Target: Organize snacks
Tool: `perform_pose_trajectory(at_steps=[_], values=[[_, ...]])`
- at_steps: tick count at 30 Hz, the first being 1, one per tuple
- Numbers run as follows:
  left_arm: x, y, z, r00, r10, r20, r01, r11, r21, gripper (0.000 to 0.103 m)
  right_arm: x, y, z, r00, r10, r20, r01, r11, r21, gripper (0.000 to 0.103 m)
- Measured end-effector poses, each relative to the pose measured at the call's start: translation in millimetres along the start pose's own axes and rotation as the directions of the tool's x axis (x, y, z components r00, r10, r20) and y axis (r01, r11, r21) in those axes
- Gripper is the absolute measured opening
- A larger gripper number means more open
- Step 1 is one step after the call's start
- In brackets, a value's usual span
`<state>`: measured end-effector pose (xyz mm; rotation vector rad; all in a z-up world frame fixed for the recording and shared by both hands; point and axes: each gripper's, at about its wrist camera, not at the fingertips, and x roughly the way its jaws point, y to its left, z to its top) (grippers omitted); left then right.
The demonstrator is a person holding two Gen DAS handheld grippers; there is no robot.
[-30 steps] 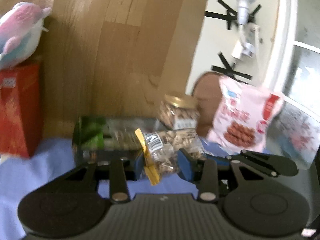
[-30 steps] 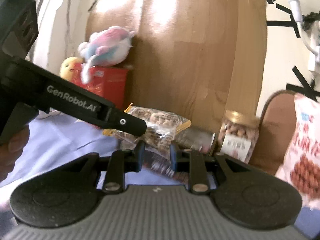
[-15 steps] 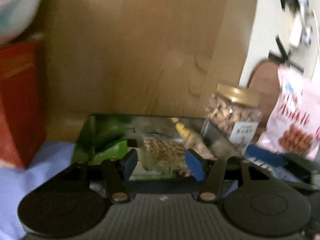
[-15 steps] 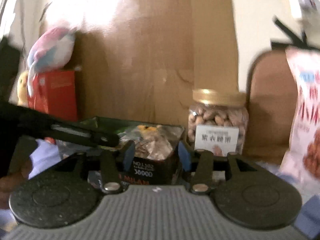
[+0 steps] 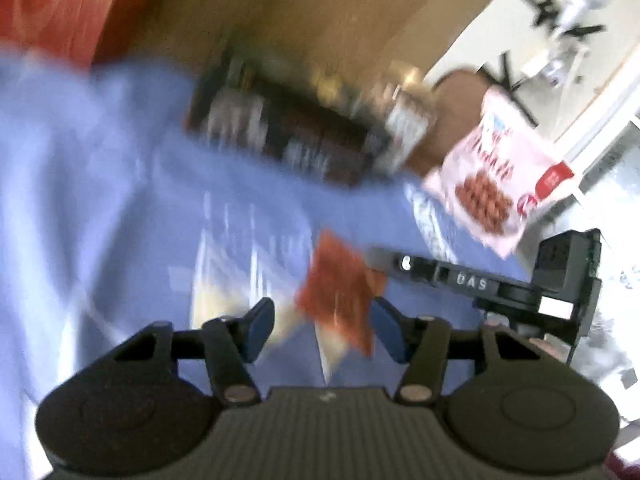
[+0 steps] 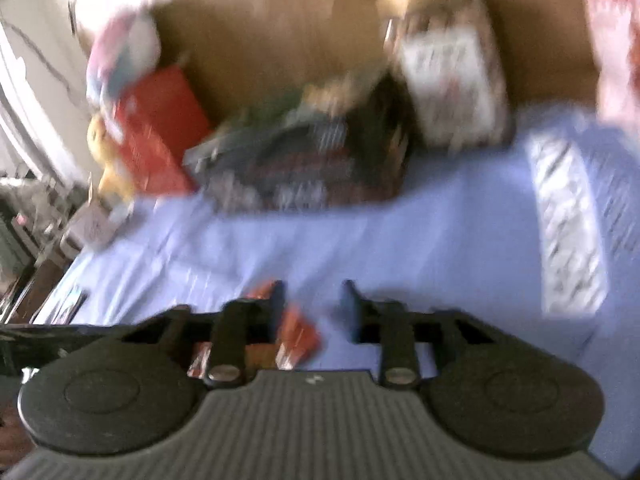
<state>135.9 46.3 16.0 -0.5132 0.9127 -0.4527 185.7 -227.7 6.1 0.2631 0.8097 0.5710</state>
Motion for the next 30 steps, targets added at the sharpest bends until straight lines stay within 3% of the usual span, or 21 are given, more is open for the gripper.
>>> perform_pose_trajectory(at_steps=[3, 5, 8, 12, 16, 20, 25, 30], values=[[2, 4, -4, 1.000, -0.001, 0.018, 0.001, 0.999, -0.032, 0.045, -6, 15, -12, 1.000, 0.001, -0.007, -0.001, 1.000, -0.005, 0.021], [0, 9, -5, 1.000, -0.010, 0.025, 0.012, 0.998, -0.068, 0.044, -10, 23, -23, 0.997, 0.056, -0.047, -0.054, 0.998, 0.031, 0.015], [-5, 14, -9, 0.999, -0.008, 0.039, 0.011, 0.997, -0.079, 0.042, -23, 37, -44, 0.999, 0.043, -0.031, -0.043, 0.999, 0.003, 0.015], [-14, 18, -17, 0.999, -0.024, 0.042, 0.027, 0.997, -0.079, 0.042, -40, 41, -66, 0.993, 0.116, -0.013, -0.114, 0.989, 0.093, 0.018], [-27, 18, -26, 0.998, -0.037, 0.047, 0.040, 0.998, -0.056, 0.053, -52, 37, -80, 0.986, 0.164, 0.022, -0.165, 0.965, 0.202, 0.022], [-36, 24, -29, 0.997, -0.047, 0.056, 0.051, 0.997, -0.065, 0.061, -61, 39, -78, 0.992, 0.125, 0.025, -0.127, 0.971, 0.200, 0.024], [-31, 27, -23, 0.996, -0.082, 0.039, 0.084, 0.994, -0.066, 0.063, -58, 30, -77, 0.992, 0.122, 0.014, -0.122, 0.960, 0.251, 0.027], [-23, 26, -22, 0.992, -0.119, 0.030, 0.121, 0.990, -0.071, 0.061, -36, 25, -78, 0.974, 0.227, -0.008, -0.210, 0.915, 0.346, 0.025]])
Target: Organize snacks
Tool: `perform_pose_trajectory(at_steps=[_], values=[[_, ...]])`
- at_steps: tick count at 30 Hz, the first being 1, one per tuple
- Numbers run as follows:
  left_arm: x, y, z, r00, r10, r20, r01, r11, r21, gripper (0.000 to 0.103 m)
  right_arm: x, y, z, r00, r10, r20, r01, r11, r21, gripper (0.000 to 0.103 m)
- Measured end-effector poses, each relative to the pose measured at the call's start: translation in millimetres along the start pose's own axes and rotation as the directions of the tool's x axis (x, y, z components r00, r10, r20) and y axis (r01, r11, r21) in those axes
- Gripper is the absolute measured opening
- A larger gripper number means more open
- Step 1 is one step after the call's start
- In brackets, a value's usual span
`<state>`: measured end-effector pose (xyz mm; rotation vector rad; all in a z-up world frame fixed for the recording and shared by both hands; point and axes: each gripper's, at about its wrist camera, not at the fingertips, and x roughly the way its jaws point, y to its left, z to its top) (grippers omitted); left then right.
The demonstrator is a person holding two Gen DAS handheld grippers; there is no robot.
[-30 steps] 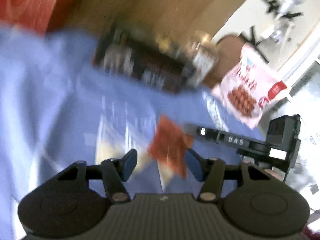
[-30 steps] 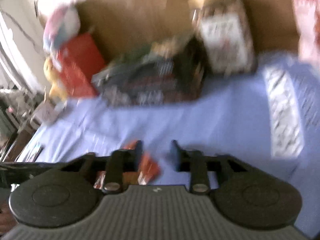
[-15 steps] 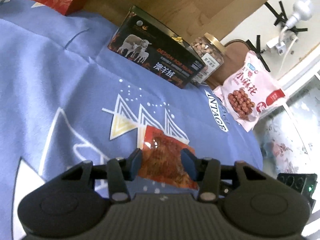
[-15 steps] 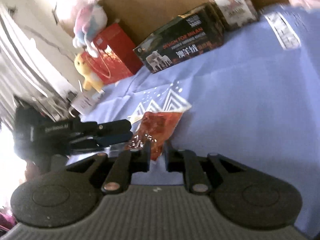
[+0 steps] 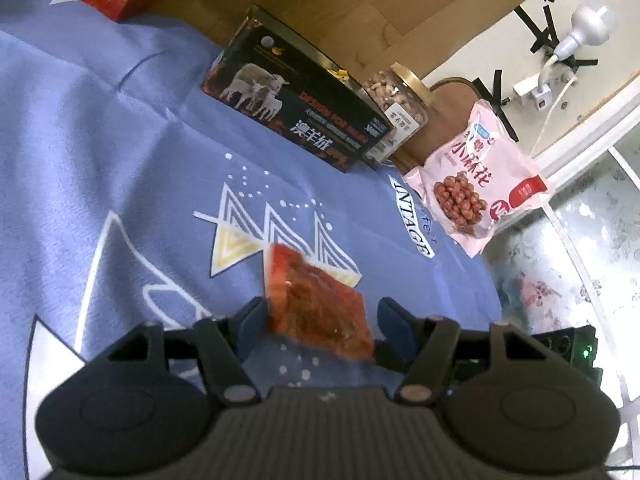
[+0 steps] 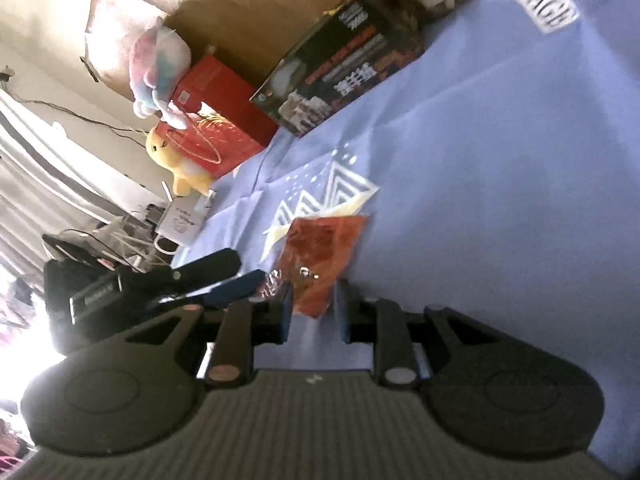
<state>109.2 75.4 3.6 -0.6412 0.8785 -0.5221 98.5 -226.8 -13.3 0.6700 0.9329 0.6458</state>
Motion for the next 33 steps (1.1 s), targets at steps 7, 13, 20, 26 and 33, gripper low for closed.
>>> perform_pose_trajectory(at_steps=[7, 13, 20, 26, 33], values=[[1, 10, 0, 0.999, 0.020, 0.032, -0.019, 0.999, -0.047, 0.031, 7, 0, 2, 1.000, 0.027, 0.015, -0.027, 1.000, -0.001, 0.019], [5, 17, 1, 0.999, 0.022, 0.031, -0.020, 0.997, -0.073, 0.018, 8, 2, 2, 0.999, 0.011, 0.034, -0.011, 1.000, -0.018, 0.018], [-1, 13, 2, 0.997, -0.059, 0.040, 0.062, 0.995, -0.078, 0.014, 8, 14, 1, 0.998, -0.028, 0.059, 0.034, 0.993, -0.111, 0.009], [-15, -6, 22, 0.990, -0.113, 0.090, 0.116, 0.993, -0.032, 0.013, -2, 26, 18, 0.992, 0.047, 0.119, -0.033, 0.992, -0.120, 0.009], [-10, -10, 37, 0.988, -0.108, 0.108, 0.110, 0.994, -0.010, 0.013, 0, 38, 31, 0.984, 0.036, 0.172, -0.002, 0.981, -0.193, 0.009]])
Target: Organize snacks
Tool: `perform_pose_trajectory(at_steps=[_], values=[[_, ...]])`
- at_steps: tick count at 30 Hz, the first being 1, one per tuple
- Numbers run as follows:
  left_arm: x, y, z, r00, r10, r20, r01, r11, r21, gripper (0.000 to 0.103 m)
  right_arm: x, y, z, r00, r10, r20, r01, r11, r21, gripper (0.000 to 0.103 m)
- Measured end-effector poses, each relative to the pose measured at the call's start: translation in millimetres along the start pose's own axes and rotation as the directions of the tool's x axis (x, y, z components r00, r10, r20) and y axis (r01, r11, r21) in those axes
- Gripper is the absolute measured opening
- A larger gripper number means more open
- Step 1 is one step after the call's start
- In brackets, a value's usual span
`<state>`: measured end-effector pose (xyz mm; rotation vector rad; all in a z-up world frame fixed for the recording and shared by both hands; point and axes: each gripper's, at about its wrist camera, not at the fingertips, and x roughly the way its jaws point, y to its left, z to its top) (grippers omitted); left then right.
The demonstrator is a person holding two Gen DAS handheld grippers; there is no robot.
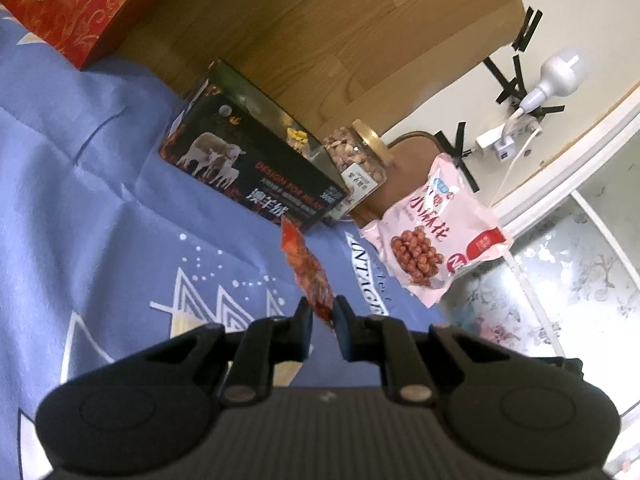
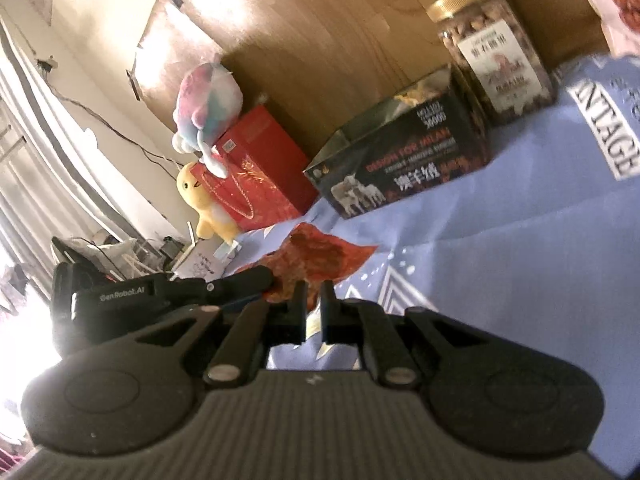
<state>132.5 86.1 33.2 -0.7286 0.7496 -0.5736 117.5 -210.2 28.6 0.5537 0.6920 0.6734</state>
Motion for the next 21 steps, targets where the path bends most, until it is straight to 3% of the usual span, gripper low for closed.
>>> perform_pose_trajectory(at_steps=[3, 8, 10, 13, 16, 21], values=[[9, 16, -4, 0.999, 0.020, -0.026, -0.021, 0.999, -0.041, 0.013, 8, -6, -3, 0.999, -0.032, -0.031, 0.032, 0.999, -0.014, 0.009], [25, 54, -10, 0.996, 0.024, -0.085, -0.041, 0.979, -0.199, 0.011, 22, -31, -13, 0.990, -0.063, -0.123, 0.074, 0.994, 0.082, 0.015], [25, 67, -9, 0.996, -0.030, -0.086, 0.005, 0.960, -0.281, 0.011, 21, -42, -16, 0.988, -0.017, -0.154, 0.042, 0.986, 0.161, 0.024], [22, 68, -7, 0.995, -0.075, -0.072, 0.049, 0.950, -0.308, 0.011, 12, -49, -15, 0.986, 0.049, -0.160, -0.009, 0.970, 0.242, 0.031], [25, 67, -8, 0.985, -0.155, -0.071, 0.121, 0.929, -0.351, 0.011, 13, -52, -15, 0.981, 0.096, -0.169, -0.039, 0.949, 0.312, 0.032], [28, 64, -13, 0.983, -0.163, -0.088, 0.123, 0.929, -0.349, 0.011, 20, -54, -14, 0.984, 0.122, -0.129, -0.060, 0.912, 0.406, 0.032]])
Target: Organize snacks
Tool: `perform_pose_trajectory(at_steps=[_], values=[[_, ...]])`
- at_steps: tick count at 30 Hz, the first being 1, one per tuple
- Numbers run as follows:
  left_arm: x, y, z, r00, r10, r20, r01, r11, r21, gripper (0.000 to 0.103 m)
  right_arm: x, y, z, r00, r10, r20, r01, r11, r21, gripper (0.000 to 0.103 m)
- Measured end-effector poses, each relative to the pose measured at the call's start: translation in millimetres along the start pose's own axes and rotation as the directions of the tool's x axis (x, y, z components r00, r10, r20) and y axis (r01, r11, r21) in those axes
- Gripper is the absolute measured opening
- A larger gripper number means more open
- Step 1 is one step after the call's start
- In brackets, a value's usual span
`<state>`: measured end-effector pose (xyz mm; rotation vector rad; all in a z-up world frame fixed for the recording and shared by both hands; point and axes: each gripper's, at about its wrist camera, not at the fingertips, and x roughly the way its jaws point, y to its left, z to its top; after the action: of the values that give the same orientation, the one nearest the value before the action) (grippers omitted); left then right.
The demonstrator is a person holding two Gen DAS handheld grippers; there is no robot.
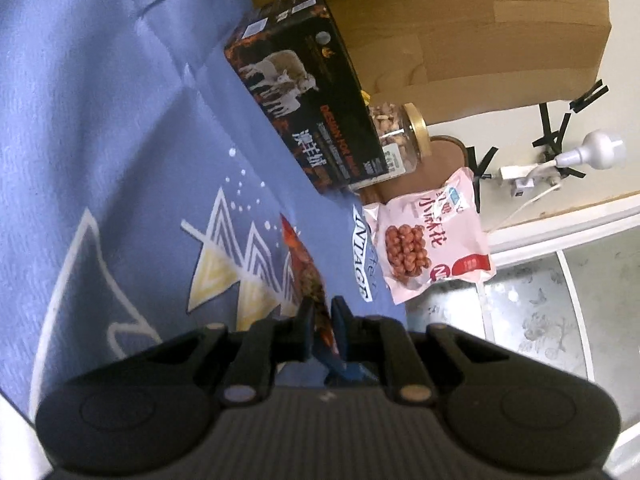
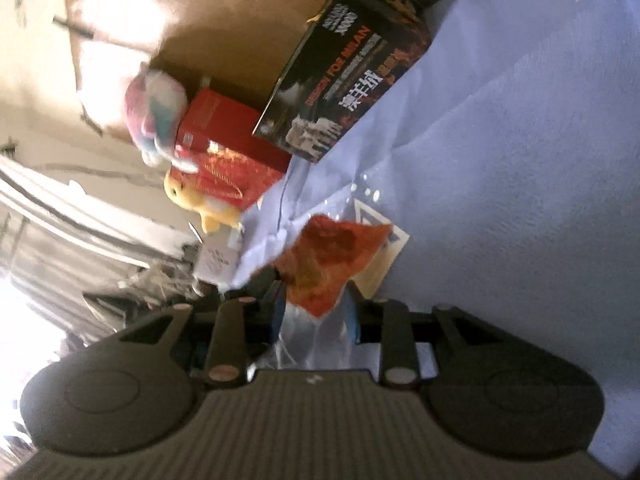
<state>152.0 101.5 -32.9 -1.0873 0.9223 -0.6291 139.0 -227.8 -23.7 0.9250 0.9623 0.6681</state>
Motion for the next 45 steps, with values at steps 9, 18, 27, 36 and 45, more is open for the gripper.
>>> perform_pose_trajectory(at_steps=[9, 18, 27, 36, 45], values=[[2, -46, 29, 0.997, 0.072, 0.021, -0.074, 0.977, 0.200, 0.011, -3, 43, 13, 0.995, -0.065, 0.076, 0.081, 0.966, -0.245, 0.013], [37, -107, 111, 0.957, 0.187, 0.223, -0.273, 0.842, 0.465, 0.019, 43, 100, 86, 0.962, -0.092, 0.258, 0.217, 0.830, -0.514, 0.013], [83, -104, 122, 0.801, 0.380, 0.462, -0.593, 0.606, 0.530, 0.041, 103, 92, 102, 0.909, -0.190, 0.372, 0.400, 0.651, -0.645, 0.049], [47, -122, 50, 0.767, 0.372, 0.523, -0.634, 0.570, 0.523, 0.054, 41, 89, 59, 0.899, -0.159, 0.407, 0.392, 0.706, -0.590, 0.051], [41, -86, -30, 0.731, 0.509, 0.454, -0.682, 0.539, 0.495, 0.054, -3, 68, -22, 0.848, -0.299, 0.439, 0.501, 0.724, -0.474, 0.052]])
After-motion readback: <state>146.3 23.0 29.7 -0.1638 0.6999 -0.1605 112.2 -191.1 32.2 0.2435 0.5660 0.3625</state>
